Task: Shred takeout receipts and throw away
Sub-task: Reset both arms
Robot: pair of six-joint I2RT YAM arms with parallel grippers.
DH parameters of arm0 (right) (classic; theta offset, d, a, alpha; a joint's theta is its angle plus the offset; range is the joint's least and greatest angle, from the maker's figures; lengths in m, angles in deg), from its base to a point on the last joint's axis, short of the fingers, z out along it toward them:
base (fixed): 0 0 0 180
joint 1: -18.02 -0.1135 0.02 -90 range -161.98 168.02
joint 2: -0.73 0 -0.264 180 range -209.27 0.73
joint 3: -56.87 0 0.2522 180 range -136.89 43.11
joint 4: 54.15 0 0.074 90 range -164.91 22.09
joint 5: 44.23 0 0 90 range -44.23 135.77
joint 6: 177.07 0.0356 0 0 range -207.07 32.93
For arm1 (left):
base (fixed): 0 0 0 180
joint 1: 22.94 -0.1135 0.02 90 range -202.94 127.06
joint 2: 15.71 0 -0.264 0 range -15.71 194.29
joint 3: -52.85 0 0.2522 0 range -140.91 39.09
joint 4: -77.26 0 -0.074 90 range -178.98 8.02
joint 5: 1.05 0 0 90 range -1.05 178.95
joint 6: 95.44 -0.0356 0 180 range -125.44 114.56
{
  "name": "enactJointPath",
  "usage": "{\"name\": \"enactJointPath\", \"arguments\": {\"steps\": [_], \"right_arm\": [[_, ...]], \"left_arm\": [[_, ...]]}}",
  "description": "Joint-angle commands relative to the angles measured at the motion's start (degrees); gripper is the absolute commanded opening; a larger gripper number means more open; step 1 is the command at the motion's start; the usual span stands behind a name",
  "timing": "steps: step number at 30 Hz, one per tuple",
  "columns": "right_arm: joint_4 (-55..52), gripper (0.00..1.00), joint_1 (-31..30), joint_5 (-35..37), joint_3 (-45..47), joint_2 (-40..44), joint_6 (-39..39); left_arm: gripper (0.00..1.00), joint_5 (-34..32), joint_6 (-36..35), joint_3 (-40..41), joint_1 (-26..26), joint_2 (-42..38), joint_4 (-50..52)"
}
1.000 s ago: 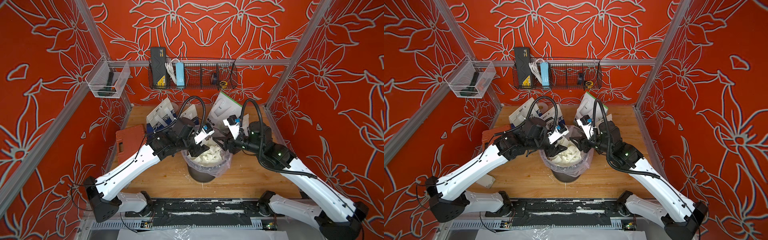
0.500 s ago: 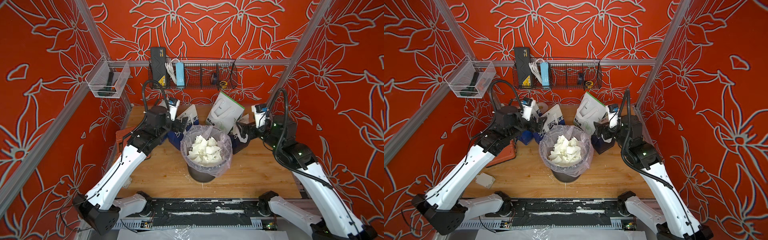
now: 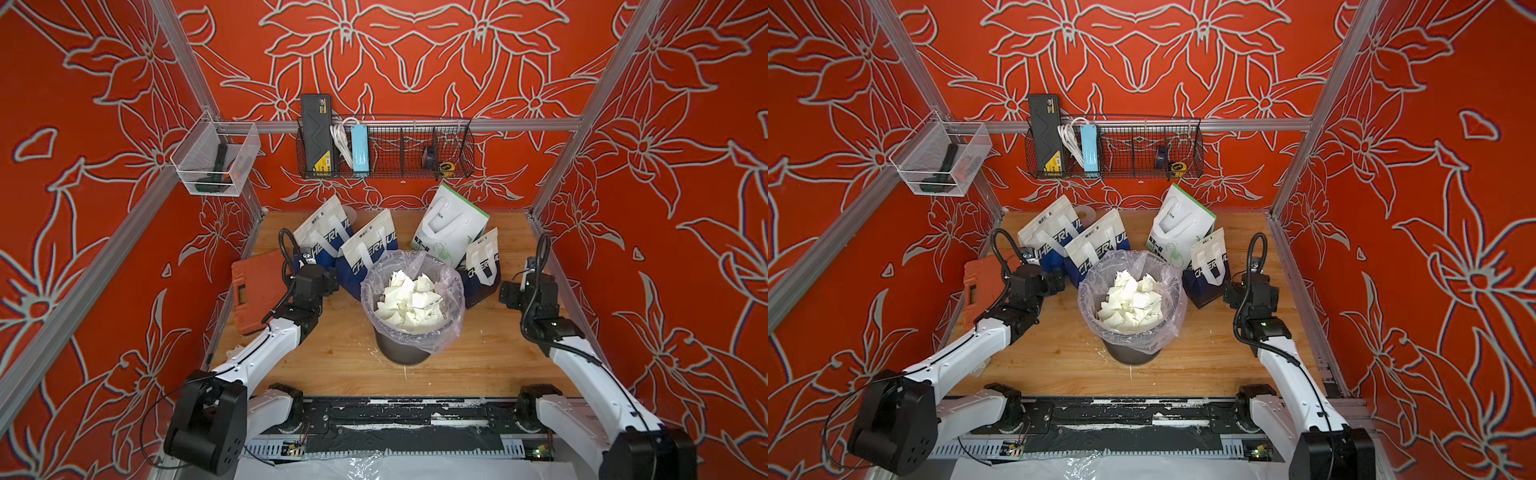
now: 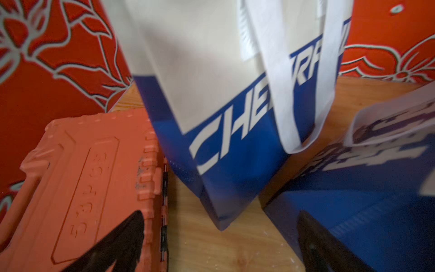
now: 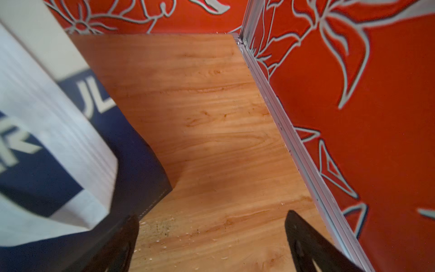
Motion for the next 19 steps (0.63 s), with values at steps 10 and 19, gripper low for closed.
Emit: {"name": "enactJointPath", "arguments": {"steps": [10, 19], "right_arm": [[32.9, 0.97, 0.3, -0.8, 5.9, -17.8, -5.8], [35.0, 0.97, 0.3, -1.5, 5.2, -20.4, -7.4]], "left_arm": [[0.97, -4.4, -2.9, 3.8, -0.2, 10.7, -21.0], [0.97, -2.2, -6.6, 5.6, -0.3, 10.8, -24.6]]}}
